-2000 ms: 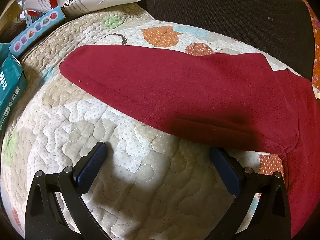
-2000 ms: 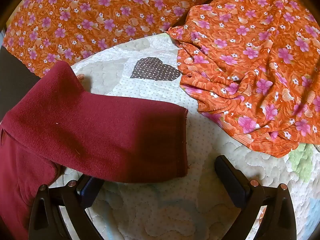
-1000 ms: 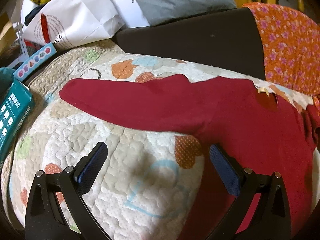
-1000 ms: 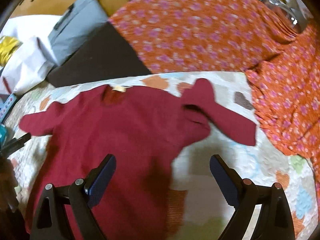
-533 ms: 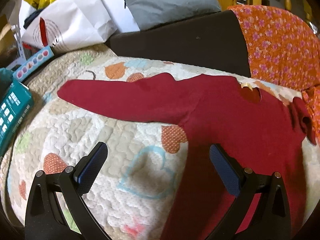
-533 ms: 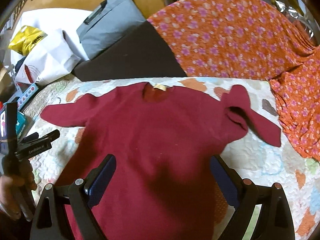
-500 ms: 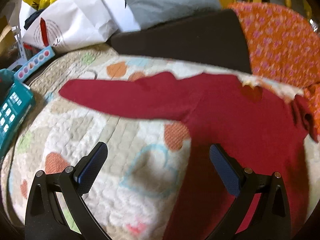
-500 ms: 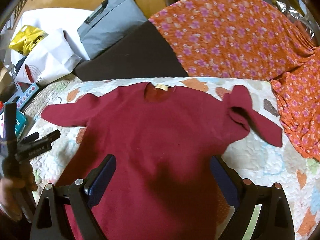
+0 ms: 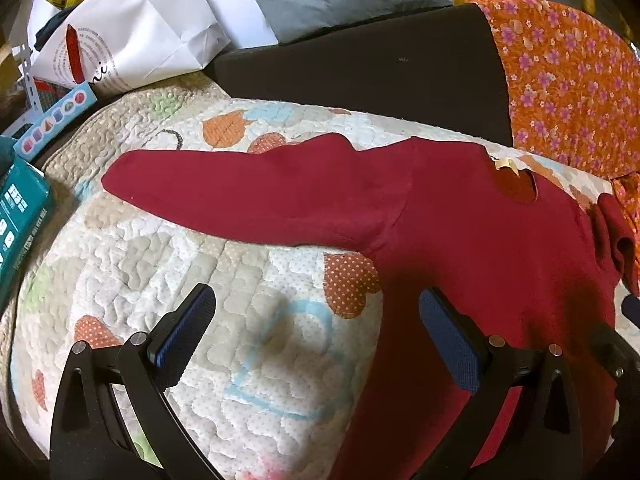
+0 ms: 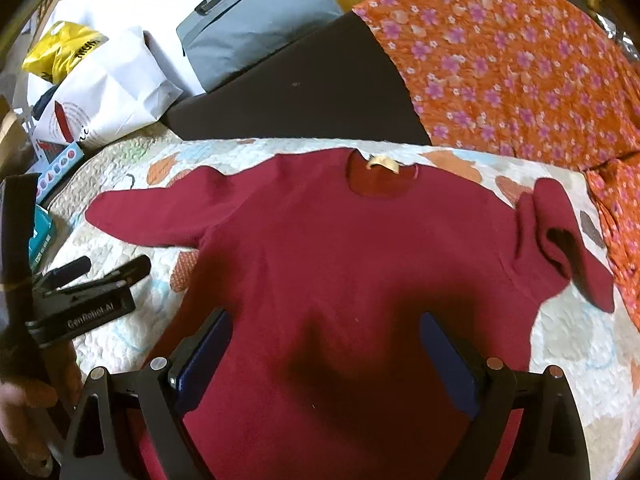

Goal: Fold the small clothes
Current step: 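Move both tools over the dark red sweater toward its sleeve cuff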

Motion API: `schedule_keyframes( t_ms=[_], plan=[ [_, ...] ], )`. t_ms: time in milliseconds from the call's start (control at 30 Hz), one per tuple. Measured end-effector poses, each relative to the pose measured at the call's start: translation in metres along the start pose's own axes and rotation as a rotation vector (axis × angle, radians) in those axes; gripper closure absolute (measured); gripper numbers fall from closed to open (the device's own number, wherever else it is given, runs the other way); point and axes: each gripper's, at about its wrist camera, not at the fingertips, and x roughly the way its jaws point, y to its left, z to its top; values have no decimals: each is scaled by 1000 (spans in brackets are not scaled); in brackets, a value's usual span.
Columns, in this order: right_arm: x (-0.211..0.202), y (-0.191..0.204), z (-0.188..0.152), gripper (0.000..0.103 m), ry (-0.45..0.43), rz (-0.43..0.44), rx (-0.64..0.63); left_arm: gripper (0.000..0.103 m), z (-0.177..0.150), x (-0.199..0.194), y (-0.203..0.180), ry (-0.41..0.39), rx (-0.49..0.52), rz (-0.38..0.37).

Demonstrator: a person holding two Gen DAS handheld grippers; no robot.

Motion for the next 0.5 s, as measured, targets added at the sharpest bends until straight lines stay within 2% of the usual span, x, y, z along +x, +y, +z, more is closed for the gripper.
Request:
schedule_keyframes(
  t_ms=[500],
  plan=[
    [12,-7,6,9,17,-24,42,1,-2,12,3,30,-3,26]
  ],
)
